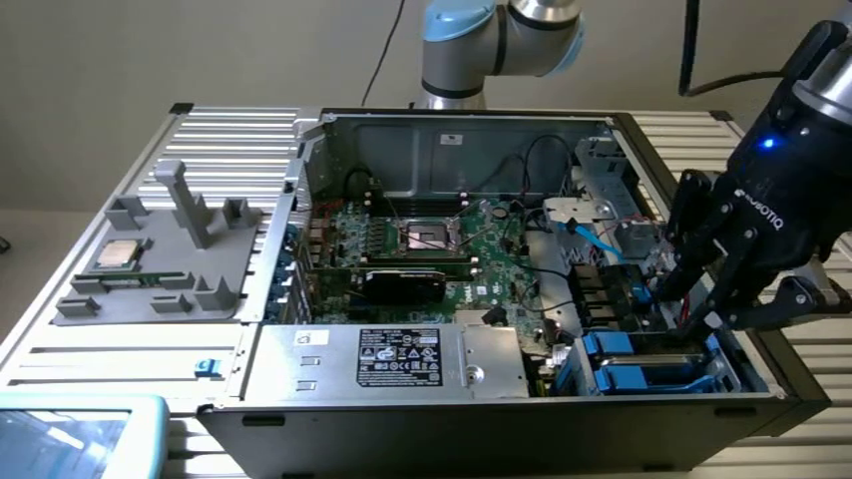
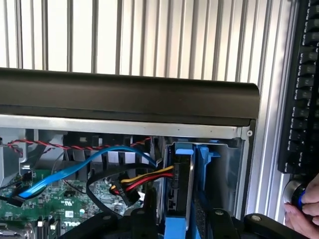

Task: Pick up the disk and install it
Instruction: 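Insert the first disk wire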

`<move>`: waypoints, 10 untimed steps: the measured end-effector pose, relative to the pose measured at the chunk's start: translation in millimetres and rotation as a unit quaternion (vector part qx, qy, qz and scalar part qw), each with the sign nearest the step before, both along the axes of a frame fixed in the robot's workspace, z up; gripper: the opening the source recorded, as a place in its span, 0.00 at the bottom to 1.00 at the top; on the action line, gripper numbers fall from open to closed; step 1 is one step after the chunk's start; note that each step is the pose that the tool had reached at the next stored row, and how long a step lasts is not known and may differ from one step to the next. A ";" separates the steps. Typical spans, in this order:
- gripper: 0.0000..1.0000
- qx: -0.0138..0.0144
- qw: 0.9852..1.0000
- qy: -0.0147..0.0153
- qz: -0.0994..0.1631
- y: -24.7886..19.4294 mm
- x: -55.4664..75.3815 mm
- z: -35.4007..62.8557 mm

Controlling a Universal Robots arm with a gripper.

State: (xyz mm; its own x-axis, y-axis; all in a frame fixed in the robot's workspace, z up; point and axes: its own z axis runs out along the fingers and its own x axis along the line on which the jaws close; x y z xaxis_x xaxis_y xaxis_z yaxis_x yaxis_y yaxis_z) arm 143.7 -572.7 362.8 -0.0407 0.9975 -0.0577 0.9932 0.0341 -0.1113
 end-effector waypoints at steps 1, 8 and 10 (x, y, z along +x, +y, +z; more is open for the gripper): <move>0.43 0.000 1.000 0.000 0.000 0.0 0.0 4.4; 0.43 -0.003 1.000 0.000 0.000 0.2 0.0 32.2; 0.43 -0.002 1.000 0.000 0.000 0.2 0.0 32.1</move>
State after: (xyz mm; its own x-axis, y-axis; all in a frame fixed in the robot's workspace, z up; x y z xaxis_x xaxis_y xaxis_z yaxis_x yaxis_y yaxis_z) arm 143.8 -572.5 395.0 -0.0408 0.9972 -0.0627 0.9932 0.0336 -0.1115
